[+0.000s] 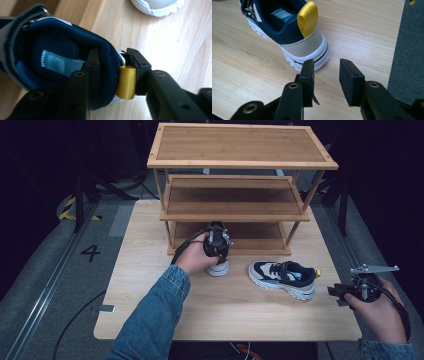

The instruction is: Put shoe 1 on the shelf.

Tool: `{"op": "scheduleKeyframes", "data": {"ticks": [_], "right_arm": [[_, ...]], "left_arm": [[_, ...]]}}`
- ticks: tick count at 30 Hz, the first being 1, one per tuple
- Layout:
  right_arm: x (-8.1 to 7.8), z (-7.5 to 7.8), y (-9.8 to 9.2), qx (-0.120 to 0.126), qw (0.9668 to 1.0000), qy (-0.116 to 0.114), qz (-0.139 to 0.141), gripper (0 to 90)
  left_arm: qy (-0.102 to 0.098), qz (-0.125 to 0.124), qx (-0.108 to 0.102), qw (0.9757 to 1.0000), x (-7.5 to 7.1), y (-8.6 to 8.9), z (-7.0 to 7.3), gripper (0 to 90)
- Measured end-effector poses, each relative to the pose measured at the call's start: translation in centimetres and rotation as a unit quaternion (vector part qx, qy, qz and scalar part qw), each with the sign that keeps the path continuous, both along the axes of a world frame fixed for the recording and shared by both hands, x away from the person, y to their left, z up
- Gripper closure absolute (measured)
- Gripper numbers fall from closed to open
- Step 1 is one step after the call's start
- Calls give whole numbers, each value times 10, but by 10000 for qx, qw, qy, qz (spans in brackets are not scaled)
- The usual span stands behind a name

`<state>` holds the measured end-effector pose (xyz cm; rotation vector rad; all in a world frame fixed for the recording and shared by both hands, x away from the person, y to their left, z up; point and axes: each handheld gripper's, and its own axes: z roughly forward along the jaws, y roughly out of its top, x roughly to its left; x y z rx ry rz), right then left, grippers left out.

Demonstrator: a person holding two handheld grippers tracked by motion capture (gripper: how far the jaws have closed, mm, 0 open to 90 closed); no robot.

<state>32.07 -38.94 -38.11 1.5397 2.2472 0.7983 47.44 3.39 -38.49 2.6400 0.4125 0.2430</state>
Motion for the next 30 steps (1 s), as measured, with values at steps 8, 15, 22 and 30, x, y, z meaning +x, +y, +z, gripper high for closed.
{"op": "scheduleKeyframes", "data": {"ticks": [8,15,22,30], "right_arm": [[1,0,3,8,10000,-2,20,652],[2,0,5,-27,10000,1,46,651],[2,1,8,-17,10000,12,60,651],[2,-1,11,-27,10000,25,84,649]], "left_arm": [[-404,225,-395,9981,-19,8,23,470],[-206,427,-552,9974,-50,22,43,542],[165,736,-534,9957,-74,24,26,697],[459,1020,-477,9926,-66,17,-5,822]]}}
